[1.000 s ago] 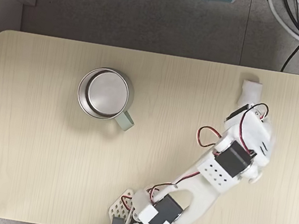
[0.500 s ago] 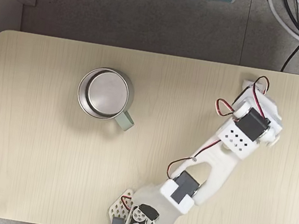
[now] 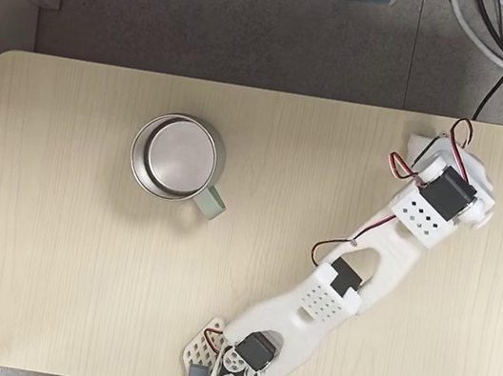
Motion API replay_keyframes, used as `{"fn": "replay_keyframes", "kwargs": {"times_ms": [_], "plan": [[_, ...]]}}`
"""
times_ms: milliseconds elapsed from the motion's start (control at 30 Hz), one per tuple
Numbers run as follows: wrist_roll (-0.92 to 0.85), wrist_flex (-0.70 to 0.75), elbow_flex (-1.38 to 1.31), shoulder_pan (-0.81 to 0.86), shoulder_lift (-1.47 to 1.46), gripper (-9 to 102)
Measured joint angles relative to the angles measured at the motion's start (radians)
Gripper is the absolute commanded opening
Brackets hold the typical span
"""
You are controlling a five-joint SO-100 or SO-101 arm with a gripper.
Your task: Grasp a dressing and put it in the cup.
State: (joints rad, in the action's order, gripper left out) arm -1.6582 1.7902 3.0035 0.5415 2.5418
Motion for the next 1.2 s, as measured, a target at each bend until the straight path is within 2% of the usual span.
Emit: {"fn": "replay_keyframes", "kwargs": {"times_ms": [167,500,767,1033,1200], "plan": [[-0.054,0.003,-0.074,0.000,-0.011,20],[-0.176,0.003,-0.436,0.000,-0.189,23],[-0.179,0.003,-0.390,0.000,-0.172,23],[-0.179,0.003,-0.143,0.034,0.072,23],[-0.170,0.003,-0.084,0.037,0.132,23]]}}
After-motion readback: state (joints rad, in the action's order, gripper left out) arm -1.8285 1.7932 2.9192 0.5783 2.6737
